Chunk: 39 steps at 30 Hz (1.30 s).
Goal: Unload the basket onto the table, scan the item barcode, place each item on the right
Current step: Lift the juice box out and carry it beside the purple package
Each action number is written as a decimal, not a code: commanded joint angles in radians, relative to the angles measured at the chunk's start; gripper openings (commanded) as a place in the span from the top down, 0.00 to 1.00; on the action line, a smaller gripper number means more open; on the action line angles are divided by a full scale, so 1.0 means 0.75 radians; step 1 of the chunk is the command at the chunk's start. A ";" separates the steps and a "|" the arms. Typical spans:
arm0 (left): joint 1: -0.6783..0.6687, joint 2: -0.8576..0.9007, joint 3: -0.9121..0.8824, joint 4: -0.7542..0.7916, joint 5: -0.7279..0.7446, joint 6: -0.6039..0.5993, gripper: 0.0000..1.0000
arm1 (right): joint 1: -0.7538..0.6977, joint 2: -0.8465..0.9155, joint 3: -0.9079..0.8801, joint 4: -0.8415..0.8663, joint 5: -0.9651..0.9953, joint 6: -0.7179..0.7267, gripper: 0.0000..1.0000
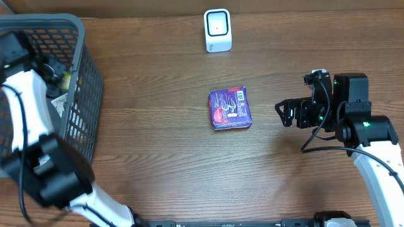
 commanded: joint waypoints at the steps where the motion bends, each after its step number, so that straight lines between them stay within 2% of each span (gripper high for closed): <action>1: 0.003 -0.302 0.072 0.010 -0.016 0.107 0.96 | 0.001 -0.004 0.029 0.004 0.003 0.000 0.00; 8: -0.084 -0.608 0.072 -0.061 -0.007 0.249 0.96 | 0.001 -0.004 0.029 0.004 0.003 -0.001 0.00; 11: -0.205 -0.689 0.072 -0.111 -0.007 0.328 0.96 | 0.001 -0.004 0.029 0.004 0.003 0.000 0.00; 16: -0.470 -0.682 0.070 -0.231 -0.007 0.415 0.96 | 0.002 -0.004 0.029 0.004 0.003 0.000 0.00; 19: -0.693 -0.576 0.069 -0.372 -0.007 0.415 0.96 | 0.001 -0.004 0.029 0.004 0.003 -0.001 0.00; 25: -0.937 -0.267 0.068 -0.497 -0.007 0.394 0.96 | 0.002 -0.004 0.029 0.004 0.003 -0.001 0.00; 32: -1.095 0.146 0.069 -0.499 0.056 0.319 0.96 | 0.002 -0.004 0.029 0.004 0.003 -0.001 0.00; 37: -1.167 0.330 0.069 -0.483 0.137 0.319 0.96 | 0.001 -0.004 0.029 0.004 0.003 0.000 0.00; 39: -1.187 0.364 0.069 -0.472 0.162 0.320 0.90 | 0.001 -0.004 0.029 0.004 0.003 -0.001 0.00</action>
